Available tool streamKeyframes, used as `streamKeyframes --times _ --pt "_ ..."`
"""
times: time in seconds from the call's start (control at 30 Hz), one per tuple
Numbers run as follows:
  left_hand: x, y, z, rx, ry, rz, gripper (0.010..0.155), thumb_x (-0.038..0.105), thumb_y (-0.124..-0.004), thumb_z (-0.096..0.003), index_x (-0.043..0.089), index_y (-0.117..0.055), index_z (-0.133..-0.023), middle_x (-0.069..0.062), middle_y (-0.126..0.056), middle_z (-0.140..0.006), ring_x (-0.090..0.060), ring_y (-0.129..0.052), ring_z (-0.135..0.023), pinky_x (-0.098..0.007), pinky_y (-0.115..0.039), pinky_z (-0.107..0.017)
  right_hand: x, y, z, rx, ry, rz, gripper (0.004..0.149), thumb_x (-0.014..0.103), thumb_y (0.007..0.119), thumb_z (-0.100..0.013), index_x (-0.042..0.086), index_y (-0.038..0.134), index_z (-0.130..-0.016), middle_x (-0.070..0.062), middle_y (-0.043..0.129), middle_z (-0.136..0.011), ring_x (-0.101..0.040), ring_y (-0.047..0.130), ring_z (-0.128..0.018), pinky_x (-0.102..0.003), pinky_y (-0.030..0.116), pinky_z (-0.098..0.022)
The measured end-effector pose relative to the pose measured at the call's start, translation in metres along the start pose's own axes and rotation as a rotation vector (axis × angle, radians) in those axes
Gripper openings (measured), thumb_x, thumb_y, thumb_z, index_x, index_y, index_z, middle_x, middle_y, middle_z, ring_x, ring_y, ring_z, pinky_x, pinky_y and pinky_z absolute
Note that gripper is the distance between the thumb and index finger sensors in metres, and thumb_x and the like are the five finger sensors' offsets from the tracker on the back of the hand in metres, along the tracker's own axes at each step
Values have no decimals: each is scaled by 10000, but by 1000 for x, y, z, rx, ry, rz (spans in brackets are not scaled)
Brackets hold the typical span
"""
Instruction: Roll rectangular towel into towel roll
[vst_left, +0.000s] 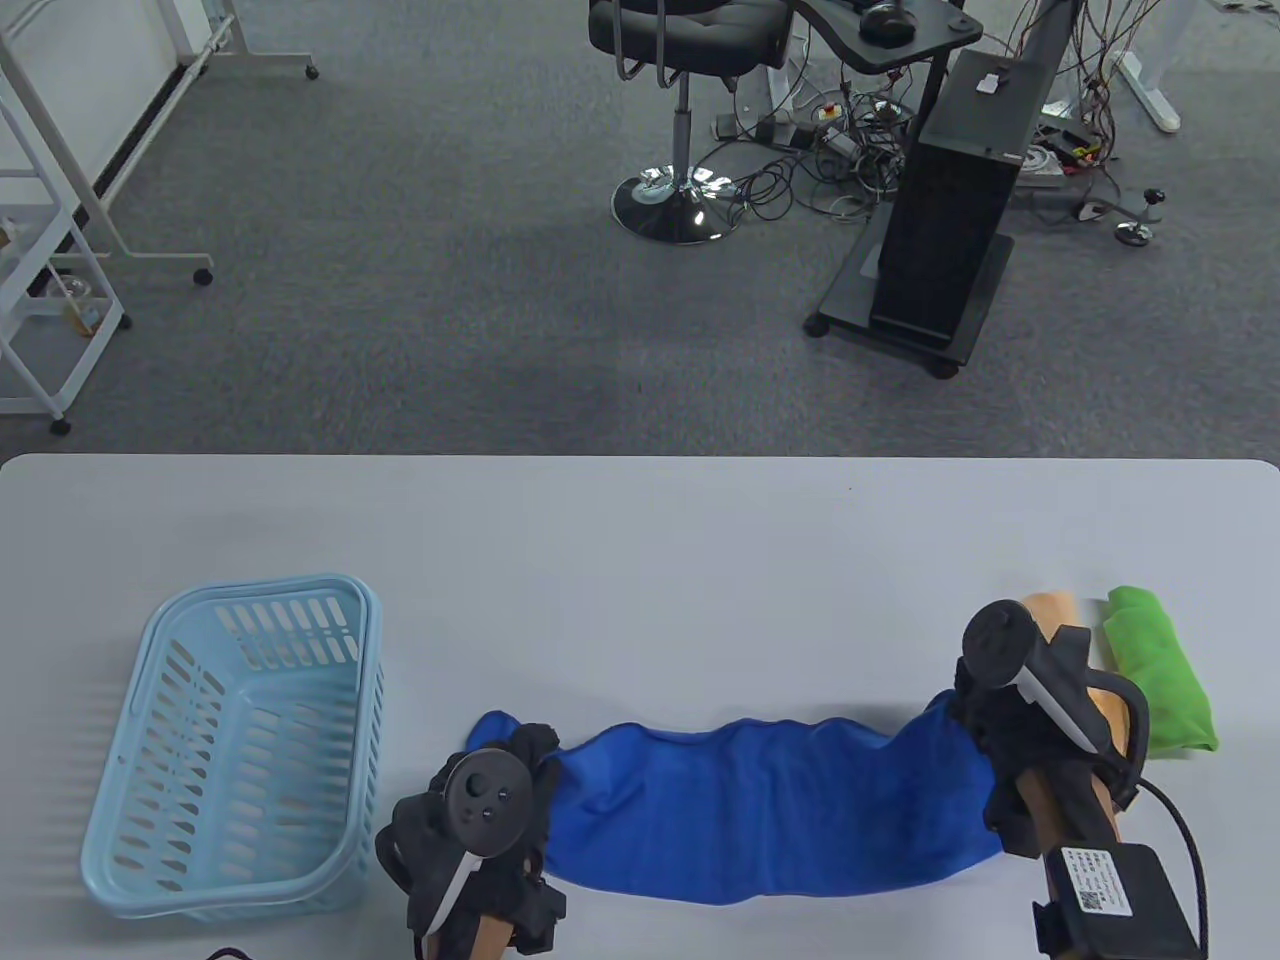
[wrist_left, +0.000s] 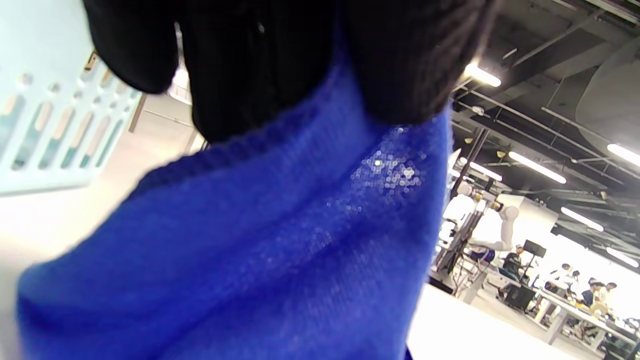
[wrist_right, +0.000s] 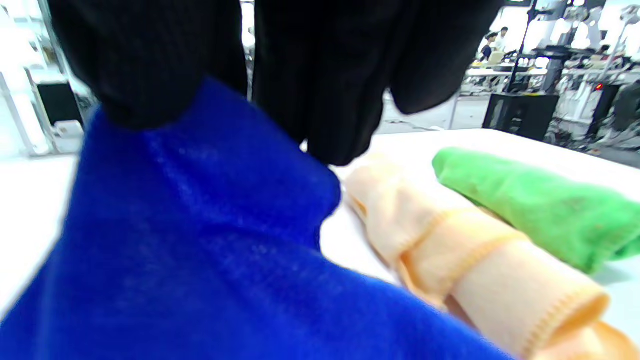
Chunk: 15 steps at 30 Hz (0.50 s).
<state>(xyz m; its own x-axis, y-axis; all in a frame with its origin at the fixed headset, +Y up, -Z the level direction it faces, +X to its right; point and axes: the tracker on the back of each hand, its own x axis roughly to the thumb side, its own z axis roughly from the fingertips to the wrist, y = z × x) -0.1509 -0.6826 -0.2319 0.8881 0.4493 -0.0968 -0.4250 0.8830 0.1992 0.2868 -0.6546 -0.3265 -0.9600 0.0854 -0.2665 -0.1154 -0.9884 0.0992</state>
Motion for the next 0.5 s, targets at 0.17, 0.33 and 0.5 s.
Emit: streamKeyframes --times 0.17,0.33,0.5 --pt "24 13 -5 -35 -23 -60 401 470 -912 -329 175 -994 -589 -77 -1016 -307 -248 -1058 -605 -563 -770 -562 7 -21 20 -60 -66 -2 471 282 890 -241 231 798 -700 -9 940 -635 -202 1021 -505 -498 751 -580" --pt "48 40 -22 -71 6 -93 415 458 -856 -360 208 -1040 -635 -99 -1083 -426 -317 -1034 -659 -598 -737 -576 5 -35 32 -90 -33 146 732 260 858 -270 205 639 -966 -27 908 -666 -226 987 -535 -529 713 -606" --pt "59 85 -43 -150 47 -266 441 352 -773 -432 254 -918 -836 -105 -1037 -677 -359 -951 -788 -617 -686 -621 -2 -44 31 -101 24 196 463 303 797 -295 266 910 -742 -10 895 -630 -241 946 -525 -549 683 -618"
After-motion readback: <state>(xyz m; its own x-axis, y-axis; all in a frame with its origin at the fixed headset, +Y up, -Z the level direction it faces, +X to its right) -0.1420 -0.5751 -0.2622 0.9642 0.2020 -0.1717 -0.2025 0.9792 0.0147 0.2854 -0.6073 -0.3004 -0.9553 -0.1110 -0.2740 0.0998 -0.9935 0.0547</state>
